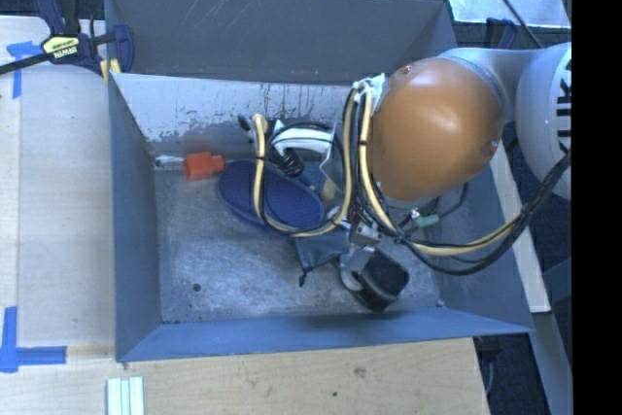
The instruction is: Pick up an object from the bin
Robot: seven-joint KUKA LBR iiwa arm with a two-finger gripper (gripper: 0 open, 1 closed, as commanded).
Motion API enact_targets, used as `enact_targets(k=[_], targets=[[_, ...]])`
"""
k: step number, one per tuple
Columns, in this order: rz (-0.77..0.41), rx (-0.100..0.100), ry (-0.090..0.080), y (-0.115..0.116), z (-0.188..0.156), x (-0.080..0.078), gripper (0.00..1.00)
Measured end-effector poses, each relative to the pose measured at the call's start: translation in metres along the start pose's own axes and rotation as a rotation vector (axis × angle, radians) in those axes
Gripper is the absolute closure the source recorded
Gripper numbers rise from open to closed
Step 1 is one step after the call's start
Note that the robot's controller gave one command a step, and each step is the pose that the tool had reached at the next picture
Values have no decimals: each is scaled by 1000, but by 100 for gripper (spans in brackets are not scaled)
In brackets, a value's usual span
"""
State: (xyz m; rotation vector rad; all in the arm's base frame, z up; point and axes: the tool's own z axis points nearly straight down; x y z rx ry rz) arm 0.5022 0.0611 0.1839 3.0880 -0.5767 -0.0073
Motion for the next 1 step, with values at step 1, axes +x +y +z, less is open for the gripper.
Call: enact_targets(k=[1], targets=[[-368,2,5,-6,-62,-13,100]])
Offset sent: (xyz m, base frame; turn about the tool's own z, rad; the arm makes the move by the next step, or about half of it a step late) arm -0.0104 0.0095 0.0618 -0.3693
